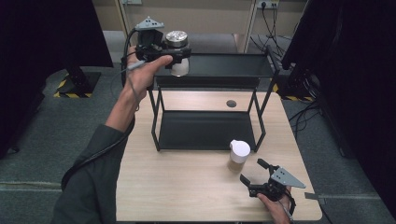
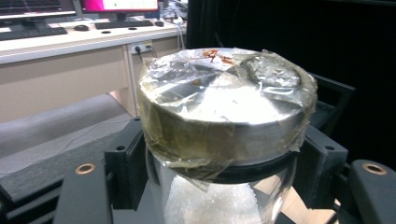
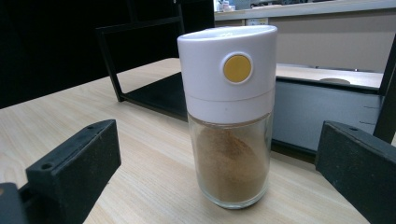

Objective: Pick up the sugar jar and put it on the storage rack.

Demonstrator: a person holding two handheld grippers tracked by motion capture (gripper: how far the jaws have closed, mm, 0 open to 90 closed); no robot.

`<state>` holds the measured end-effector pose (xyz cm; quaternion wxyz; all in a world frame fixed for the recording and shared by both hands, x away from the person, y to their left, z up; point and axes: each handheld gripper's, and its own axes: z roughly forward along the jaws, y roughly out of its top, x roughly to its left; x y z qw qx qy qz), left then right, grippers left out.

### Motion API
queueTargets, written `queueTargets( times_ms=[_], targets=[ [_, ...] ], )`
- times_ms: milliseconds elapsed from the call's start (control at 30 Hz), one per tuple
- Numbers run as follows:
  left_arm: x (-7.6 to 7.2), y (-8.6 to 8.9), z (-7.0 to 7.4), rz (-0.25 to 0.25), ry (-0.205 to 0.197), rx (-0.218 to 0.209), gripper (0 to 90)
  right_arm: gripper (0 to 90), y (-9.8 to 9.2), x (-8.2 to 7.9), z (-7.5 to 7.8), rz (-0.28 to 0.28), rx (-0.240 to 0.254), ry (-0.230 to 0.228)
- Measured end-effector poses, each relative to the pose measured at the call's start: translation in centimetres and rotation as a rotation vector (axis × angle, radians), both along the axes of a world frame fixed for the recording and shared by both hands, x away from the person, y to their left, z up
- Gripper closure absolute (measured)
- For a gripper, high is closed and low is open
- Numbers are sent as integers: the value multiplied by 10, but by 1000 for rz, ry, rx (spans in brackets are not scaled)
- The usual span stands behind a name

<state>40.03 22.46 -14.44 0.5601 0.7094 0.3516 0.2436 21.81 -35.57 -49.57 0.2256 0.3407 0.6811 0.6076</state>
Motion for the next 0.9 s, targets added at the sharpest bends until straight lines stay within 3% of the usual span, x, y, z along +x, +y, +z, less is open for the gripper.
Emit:
queueTargets(
  times_ms=[500,900],
  targets=[
    [19,-13,-8,97,-3,20,312,5,-1,0,0,5,3,0],
    [27,-24,-12,132,-15,36,312,5,-1,0,0,8,4,-3]
  ],
)
